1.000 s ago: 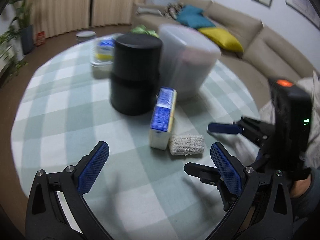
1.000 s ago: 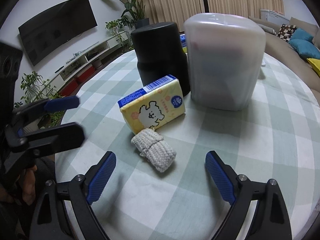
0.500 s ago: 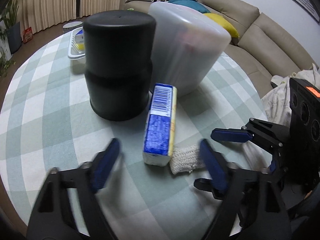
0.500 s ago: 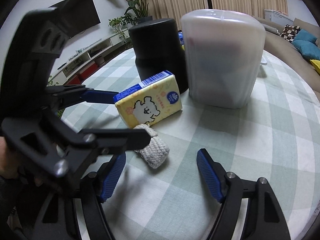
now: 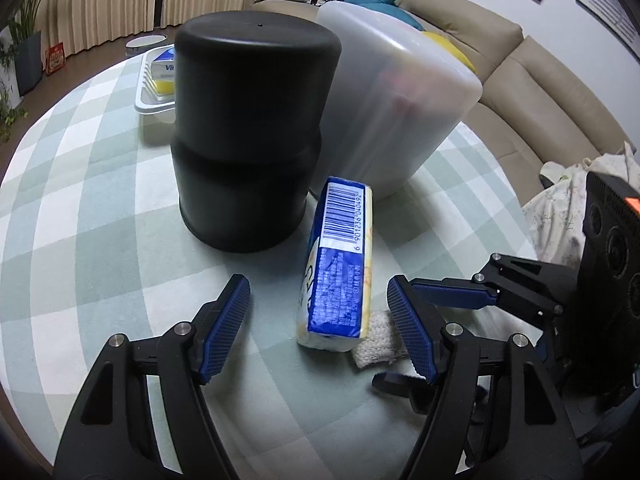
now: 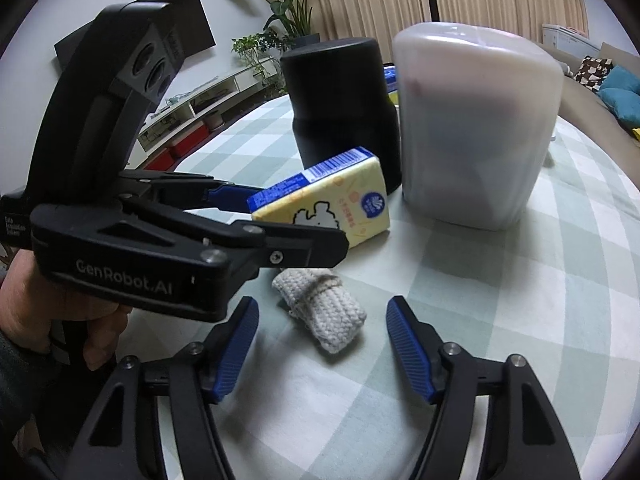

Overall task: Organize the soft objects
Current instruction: 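Grasp the milk carton with the left tool while the right tool grasps the knitted roll, then lift and carry the milk carton and knitted roll over the white tray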

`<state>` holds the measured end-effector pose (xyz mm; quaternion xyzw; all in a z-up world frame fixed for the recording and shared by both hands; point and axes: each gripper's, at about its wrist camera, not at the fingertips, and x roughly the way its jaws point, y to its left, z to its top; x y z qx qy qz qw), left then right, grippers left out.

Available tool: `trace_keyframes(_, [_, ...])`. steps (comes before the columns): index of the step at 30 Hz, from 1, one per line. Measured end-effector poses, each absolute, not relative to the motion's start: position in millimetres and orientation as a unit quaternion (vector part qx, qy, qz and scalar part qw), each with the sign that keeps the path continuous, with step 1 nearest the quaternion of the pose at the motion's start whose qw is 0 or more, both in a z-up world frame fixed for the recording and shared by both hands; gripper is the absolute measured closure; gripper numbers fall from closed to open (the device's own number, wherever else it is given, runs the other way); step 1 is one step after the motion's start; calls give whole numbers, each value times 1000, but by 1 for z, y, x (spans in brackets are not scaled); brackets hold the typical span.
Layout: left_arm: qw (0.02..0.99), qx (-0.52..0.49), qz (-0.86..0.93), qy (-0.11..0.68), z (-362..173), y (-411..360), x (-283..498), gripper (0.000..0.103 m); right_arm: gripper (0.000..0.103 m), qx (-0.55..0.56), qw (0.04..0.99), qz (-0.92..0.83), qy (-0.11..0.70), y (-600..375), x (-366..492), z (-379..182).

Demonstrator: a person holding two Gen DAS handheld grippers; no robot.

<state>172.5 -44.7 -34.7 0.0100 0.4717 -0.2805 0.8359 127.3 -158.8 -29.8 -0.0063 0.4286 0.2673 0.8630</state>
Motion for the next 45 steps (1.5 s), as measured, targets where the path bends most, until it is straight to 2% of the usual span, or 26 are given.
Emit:
trace_keyframes(7, [840, 30, -294, 456, -30, -51, 171, 34, 41, -45, 867, 261, 423, -148, 125, -29])
trace_keyframes(10, [837, 43, -297, 458, -33, -57, 170, 61, 42, -56, 867, 260, 422, -145, 125, -29])
trace_keyframes(12, [836, 37, -297, 460, -34, -55, 171, 68, 47, -65, 867, 259, 420, -143, 124, -29])
trace_keyframes(13, [837, 33, -294, 461, -35, -54, 172, 76, 50, -71, 868, 256, 419, -143, 123, -29])
trace_keyframes(18, [837, 32, -291, 461, -36, -52, 169, 79, 63, -79, 869, 256, 417, -144, 122, -28])
trace_keyframes(27, [853, 18, -259, 453, -29, -36, 150, 80, 74, -89, 866, 255, 420, -150, 111, -23])
trace_keyframes(35, [862, -3, -240, 447, -14, -11, 101, 80, 74, -60, 876, 230, 419, -186, 96, 3])
trace_keyframes(45, [884, -4, -231, 405, 36, 4, 53, 80, 74, -20, 892, 187, 411, -240, 65, 40])
